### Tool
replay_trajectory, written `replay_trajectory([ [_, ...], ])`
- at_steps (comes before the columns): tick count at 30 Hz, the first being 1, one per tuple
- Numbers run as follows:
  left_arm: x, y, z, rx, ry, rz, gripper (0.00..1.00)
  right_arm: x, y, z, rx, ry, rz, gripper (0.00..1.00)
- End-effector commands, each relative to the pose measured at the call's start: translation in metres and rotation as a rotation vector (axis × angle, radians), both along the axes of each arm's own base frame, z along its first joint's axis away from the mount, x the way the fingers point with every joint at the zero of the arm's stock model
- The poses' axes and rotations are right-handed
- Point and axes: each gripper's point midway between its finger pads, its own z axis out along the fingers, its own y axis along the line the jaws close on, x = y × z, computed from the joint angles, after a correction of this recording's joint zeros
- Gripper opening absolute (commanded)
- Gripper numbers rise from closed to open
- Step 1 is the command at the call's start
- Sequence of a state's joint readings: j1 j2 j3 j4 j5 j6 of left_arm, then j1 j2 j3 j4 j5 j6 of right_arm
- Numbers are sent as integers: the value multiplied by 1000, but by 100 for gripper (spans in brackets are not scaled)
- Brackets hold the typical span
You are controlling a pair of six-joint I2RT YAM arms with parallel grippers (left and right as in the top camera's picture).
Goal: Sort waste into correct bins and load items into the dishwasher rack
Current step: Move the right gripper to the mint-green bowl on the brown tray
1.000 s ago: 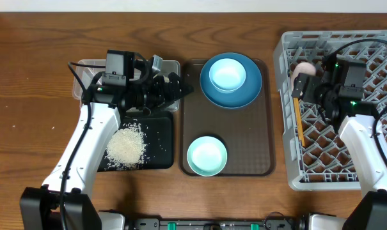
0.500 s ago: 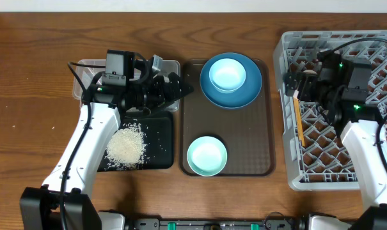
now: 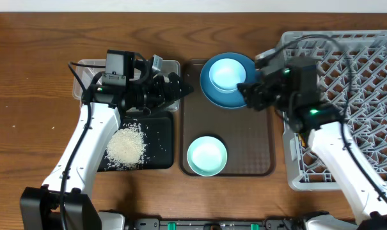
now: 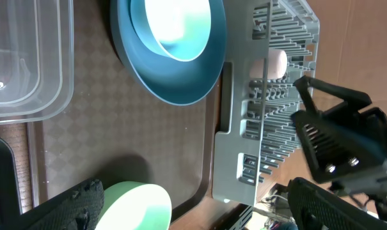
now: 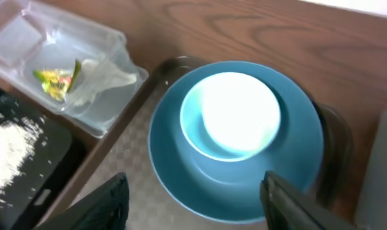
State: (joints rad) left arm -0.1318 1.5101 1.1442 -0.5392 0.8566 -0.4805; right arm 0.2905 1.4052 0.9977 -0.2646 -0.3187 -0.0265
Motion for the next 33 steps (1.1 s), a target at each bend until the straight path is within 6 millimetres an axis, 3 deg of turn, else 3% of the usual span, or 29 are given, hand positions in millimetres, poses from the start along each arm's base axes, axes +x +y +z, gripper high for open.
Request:
replay_trajectory([
  [1,2,1,2,8,-17,-3,94,5,13,-1,-94,-64,22,63],
  [5,2,1,2,8,-17,-3,94,-5,40,-14,-102,-40,90,64],
  [11,1,-1,3,-14,9,8,94,-22,63,-19,-106,-21,157,69],
  [15,10,4,8,-22,-29,27,94,-47,84,-27,-85,40,257,70],
  [18,21,18,12,-26,-58,69,94,-67,95,-32,-70,94,325,73],
  [22,37,58,13,-24,-68,177,94,-96,109,-38,-44,171,422,76],
  [26,45,113,13,-40,-52,314,94,-126,124,-40,-18,237,518,79],
  [30,43,166,10,-49,-16,455,94,-153,132,-45,-24,300,586,80],
  [33,35,194,5,-56,30,536,94,-174,136,-52,-51,349,627,75],
])
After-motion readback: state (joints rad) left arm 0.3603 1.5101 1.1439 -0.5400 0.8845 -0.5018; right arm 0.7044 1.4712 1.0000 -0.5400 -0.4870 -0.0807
